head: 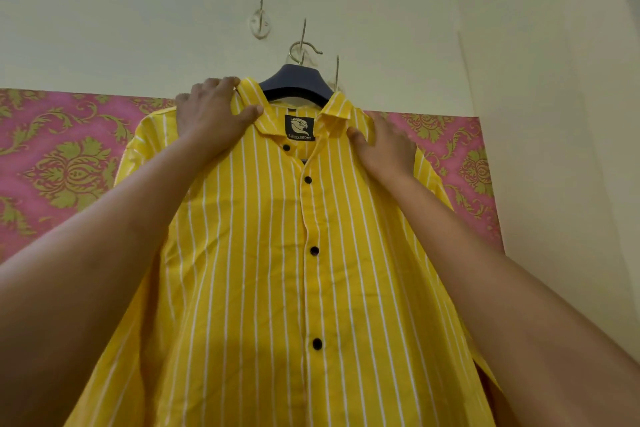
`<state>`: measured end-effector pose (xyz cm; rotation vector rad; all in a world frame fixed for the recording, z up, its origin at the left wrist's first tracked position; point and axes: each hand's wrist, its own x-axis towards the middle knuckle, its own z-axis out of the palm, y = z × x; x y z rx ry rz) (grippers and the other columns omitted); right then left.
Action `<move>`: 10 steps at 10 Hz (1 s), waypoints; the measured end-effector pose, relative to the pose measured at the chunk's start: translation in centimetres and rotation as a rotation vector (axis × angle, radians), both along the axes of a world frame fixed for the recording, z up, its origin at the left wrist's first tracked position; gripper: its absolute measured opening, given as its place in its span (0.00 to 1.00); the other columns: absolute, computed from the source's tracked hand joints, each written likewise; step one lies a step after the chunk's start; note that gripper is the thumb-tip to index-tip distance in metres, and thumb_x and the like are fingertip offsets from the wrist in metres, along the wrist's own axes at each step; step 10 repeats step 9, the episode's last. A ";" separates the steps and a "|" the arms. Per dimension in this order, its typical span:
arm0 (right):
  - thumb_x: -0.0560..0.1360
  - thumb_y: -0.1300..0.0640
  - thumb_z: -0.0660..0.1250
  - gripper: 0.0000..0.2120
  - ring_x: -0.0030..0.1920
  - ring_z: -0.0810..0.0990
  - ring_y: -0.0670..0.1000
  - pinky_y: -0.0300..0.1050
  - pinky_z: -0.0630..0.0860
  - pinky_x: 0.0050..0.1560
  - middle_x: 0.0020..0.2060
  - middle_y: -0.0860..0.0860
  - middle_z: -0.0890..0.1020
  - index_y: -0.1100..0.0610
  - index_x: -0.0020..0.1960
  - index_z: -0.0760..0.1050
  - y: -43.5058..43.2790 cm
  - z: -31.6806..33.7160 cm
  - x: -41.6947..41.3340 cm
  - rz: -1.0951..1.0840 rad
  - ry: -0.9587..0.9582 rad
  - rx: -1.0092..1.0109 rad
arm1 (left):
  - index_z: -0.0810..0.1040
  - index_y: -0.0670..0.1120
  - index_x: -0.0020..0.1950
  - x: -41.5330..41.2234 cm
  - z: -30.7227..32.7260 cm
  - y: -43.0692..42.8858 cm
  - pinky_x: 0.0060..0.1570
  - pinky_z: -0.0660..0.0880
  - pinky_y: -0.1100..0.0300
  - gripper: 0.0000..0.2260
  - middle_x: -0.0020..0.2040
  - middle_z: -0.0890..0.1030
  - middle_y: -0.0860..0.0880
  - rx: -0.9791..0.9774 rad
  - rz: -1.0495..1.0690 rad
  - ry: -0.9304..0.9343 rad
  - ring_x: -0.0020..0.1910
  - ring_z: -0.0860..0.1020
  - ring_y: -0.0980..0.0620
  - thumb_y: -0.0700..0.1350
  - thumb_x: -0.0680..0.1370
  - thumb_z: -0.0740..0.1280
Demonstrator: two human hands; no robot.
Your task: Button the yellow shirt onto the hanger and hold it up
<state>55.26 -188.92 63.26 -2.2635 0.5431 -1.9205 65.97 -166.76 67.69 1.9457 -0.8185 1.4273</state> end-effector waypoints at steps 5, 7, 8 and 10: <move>0.69 0.35 0.42 0.38 0.73 0.61 0.56 0.57 0.54 0.72 0.73 0.57 0.63 0.54 0.73 0.60 6.6 -18.6 -4.8 0.052 0.196 -0.014 | 0.67 0.53 0.70 -5.1 -19.2 2.3 0.70 0.54 0.46 0.27 0.73 0.65 0.45 0.141 -0.064 0.088 0.72 0.62 0.45 0.61 0.72 0.56; 0.66 0.33 0.38 0.43 0.74 0.58 0.56 0.57 0.50 0.72 0.74 0.56 0.60 0.54 0.74 0.58 11.8 -29.5 -8.7 -0.011 0.453 0.174 | 0.69 0.52 0.69 -7.4 -30.5 6.6 0.69 0.55 0.45 0.33 0.72 0.67 0.43 0.349 -0.121 0.296 0.71 0.65 0.45 0.64 0.68 0.47; 0.65 0.32 0.37 0.43 0.74 0.56 0.55 0.56 0.50 0.73 0.74 0.56 0.60 0.54 0.74 0.57 15.7 -32.9 -11.5 -0.044 0.495 0.239 | 0.69 0.51 0.69 -9.0 -34.2 10.1 0.69 0.57 0.45 0.31 0.72 0.67 0.43 0.382 -0.165 0.328 0.71 0.65 0.44 0.64 0.71 0.51; 0.69 0.33 0.40 0.40 0.75 0.55 0.55 0.56 0.49 0.73 0.75 0.55 0.58 0.54 0.74 0.55 19.5 -34.8 -13.9 -0.046 0.515 0.278 | 0.67 0.52 0.70 -10.5 -36.1 13.0 0.70 0.55 0.45 0.28 0.73 0.64 0.43 0.382 -0.217 0.362 0.72 0.63 0.44 0.62 0.73 0.54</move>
